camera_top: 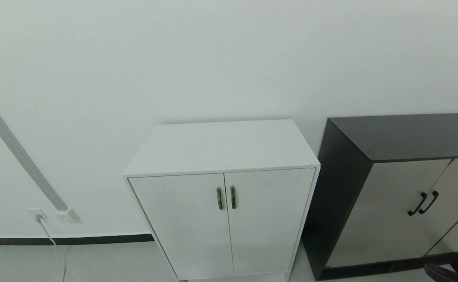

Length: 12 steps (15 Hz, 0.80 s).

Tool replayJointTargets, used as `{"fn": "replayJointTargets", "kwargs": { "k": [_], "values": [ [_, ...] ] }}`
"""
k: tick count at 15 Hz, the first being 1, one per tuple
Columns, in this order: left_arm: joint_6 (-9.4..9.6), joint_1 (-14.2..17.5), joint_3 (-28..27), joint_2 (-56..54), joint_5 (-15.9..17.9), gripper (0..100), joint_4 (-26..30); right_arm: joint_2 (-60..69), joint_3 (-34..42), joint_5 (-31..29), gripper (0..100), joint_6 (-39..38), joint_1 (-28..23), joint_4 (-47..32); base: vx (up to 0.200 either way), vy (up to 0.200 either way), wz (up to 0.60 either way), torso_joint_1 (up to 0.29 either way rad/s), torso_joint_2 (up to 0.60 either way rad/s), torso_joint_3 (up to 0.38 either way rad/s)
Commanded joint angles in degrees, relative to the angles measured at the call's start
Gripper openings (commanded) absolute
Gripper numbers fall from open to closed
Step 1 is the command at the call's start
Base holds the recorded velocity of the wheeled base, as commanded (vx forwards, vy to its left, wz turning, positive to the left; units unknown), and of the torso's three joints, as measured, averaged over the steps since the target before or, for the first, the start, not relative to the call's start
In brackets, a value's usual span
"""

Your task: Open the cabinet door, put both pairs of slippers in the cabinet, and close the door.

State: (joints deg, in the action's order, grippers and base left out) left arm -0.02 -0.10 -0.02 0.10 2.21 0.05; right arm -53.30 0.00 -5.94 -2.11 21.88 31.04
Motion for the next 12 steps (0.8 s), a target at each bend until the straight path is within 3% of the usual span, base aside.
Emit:
{"fn": "replayJointTargets", "kwargs": {
  "k": [1,8,12],
  "values": [
    [-0.06,0.0,0.0,0.0,0.0,0,0.0,12.1,0.0,3.5,0,0.0,0.1,-9.2,0.000,0.000,0.00,0.000,0.00,0.000],
    [-0.15,0.0,-0.1,0.0,0.0,0,0.0,31.2,-0.6,6.6,0,0.4,3.6,-30.5,0.000,0.000,0.00,0.000,0.00,0.000],
    [-0.15,0.0,-0.1,0.0,0.0,0,0.0,31.8,-0.4,9.5,0,1.7,3.7,-30.7,0.000,0.000,0.00,0.000,0.00,0.000]
  ]
}}
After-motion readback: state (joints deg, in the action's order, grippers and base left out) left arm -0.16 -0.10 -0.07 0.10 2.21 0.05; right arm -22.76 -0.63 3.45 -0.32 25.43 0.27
